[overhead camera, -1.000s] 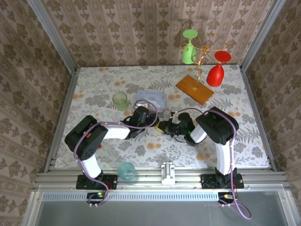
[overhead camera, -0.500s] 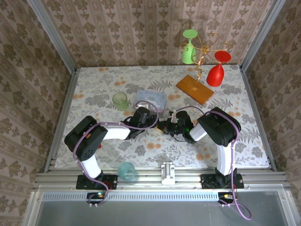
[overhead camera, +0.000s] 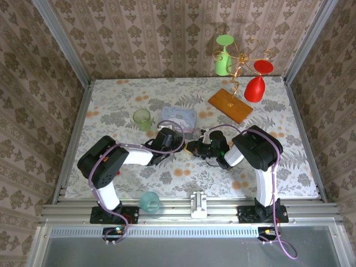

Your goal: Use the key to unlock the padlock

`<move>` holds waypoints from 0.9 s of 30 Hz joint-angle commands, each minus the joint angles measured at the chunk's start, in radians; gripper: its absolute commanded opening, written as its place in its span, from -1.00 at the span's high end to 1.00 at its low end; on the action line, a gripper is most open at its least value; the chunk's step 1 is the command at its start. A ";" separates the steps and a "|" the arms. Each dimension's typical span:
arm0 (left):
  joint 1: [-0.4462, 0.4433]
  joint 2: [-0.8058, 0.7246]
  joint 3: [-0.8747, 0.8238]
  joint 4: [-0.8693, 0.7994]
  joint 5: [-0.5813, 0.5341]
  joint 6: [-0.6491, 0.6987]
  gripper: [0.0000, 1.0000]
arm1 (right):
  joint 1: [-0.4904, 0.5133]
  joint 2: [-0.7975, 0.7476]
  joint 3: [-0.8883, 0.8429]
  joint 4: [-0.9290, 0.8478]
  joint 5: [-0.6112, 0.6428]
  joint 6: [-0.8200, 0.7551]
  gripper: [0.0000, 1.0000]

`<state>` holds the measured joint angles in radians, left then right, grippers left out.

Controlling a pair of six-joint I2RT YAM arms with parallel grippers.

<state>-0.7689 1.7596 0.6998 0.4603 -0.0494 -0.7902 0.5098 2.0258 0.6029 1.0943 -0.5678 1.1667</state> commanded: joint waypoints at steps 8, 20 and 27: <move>0.002 0.125 -0.080 0.222 0.004 -0.018 0.22 | -0.014 0.070 -0.046 -0.120 0.008 -0.067 1.00; 0.019 0.099 -0.078 0.158 0.014 -0.008 0.88 | -0.051 0.017 -0.085 -0.258 0.008 -0.129 1.00; 0.066 0.070 -0.099 0.231 0.158 -0.079 1.00 | -0.073 0.078 -0.095 -0.030 -0.101 -0.053 1.00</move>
<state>-0.7311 1.8309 0.6399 0.7471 0.0227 -0.8215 0.4667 2.0075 0.5625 1.1023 -0.6323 1.1202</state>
